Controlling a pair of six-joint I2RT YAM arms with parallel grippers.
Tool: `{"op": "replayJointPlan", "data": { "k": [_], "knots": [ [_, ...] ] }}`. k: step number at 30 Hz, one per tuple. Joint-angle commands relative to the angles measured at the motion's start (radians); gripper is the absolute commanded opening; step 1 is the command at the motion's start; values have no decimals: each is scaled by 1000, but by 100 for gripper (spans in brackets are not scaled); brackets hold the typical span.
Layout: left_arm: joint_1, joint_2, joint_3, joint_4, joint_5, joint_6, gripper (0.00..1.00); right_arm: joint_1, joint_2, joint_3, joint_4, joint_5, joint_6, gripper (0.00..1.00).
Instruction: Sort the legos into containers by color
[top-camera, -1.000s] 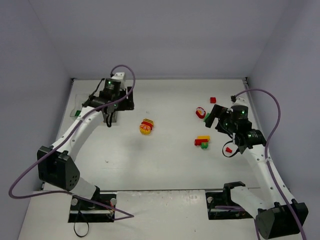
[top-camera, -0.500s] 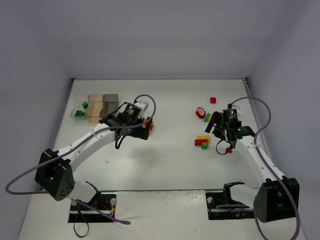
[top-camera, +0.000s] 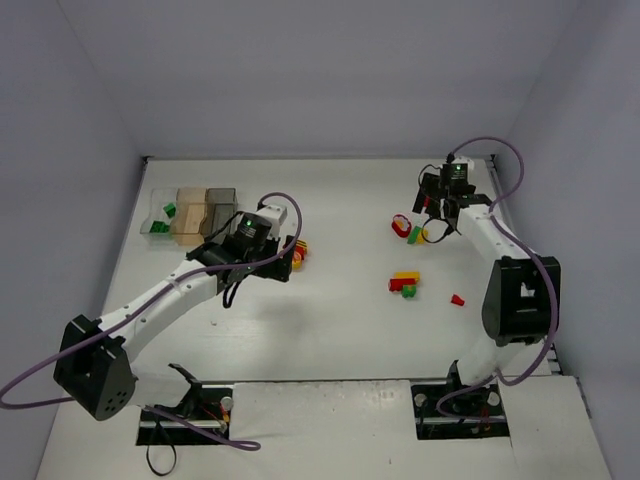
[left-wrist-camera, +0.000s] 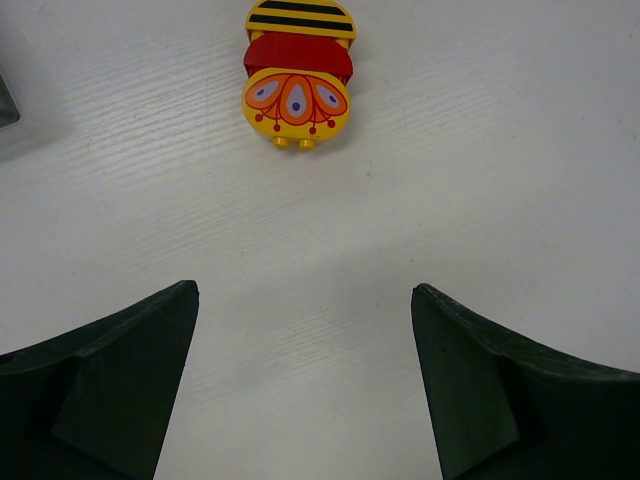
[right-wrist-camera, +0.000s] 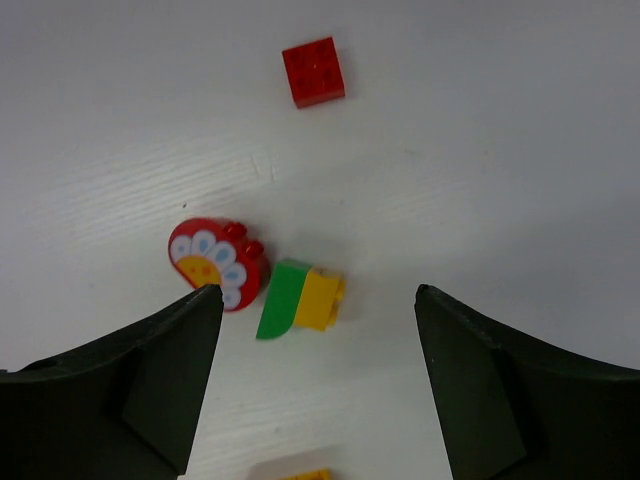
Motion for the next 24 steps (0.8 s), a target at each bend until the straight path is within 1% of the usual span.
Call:
{"op": "replayJointPlan", "data": {
  "k": [1, 5, 9, 11, 15, 17, 18, 19, 24],
  "knots": [
    [0, -35, 24, 51, -22, -12, 81, -32, 95, 130, 70, -22, -144, 74],
    [4, -18, 30, 62, -34, -37, 81, -52, 223, 239, 83, -86, -215, 67],
    [2, 13, 20, 63, -16, -81, 81, -58, 352, 337, 83, -147, -283, 61],
    [2, 20, 14, 60, -11, -97, 81, -58, 409, 388, 83, -157, -283, 61],
    [2, 22, 11, 52, -31, -110, 81, -59, 481, 439, 83, -141, -315, 62],
    [2, 30, 15, 52, -33, -118, 81, -59, 508, 446, 83, -128, -315, 62],
    [2, 33, 17, 52, -30, -121, 81, -59, 516, 446, 111, -131, -314, 62],
    [2, 37, 21, 51, -25, -124, 81, -88, 522, 448, 112, -134, -309, 62],
    [2, 60, 37, 51, -27, -129, 81, -101, 555, 449, 135, -180, -323, 63]
  ]
}}
